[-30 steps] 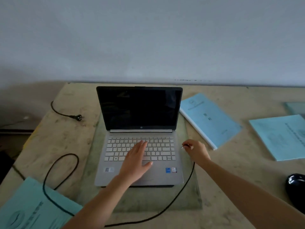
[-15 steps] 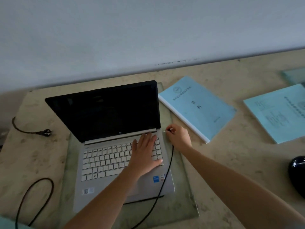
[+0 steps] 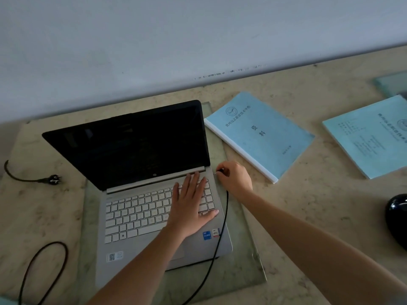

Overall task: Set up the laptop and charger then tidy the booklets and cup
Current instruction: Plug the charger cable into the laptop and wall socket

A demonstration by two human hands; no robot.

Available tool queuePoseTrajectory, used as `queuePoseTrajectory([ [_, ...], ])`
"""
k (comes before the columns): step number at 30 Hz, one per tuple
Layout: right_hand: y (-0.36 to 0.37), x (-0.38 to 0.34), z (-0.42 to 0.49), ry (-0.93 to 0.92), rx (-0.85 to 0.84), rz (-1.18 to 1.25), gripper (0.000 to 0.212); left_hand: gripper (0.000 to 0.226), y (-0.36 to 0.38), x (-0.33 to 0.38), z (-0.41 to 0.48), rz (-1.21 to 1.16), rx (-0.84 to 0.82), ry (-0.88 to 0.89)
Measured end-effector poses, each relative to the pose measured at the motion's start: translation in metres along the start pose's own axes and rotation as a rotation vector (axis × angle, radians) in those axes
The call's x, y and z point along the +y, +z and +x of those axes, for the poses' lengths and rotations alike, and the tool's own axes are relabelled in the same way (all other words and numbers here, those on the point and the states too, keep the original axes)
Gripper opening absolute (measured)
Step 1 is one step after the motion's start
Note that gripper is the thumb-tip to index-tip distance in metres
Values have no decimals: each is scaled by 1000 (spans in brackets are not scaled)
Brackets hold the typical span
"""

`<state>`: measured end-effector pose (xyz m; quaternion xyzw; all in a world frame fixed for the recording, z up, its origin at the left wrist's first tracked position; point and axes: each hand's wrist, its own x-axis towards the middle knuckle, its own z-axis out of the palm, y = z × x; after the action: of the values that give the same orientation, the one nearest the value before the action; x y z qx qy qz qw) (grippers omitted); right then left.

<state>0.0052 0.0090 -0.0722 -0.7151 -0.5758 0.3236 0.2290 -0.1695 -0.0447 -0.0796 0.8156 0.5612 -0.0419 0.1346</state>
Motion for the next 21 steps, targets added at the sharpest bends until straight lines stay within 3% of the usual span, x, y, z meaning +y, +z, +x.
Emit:
queuePoseTrajectory([
  [14, 1, 0, -3, -17, -1, 11, 9, 91, 9, 2, 1, 88, 55, -16],
  [21, 3, 0, -4, -29, 0, 0, 23, 92, 10, 1, 1, 90, 53, -21],
])
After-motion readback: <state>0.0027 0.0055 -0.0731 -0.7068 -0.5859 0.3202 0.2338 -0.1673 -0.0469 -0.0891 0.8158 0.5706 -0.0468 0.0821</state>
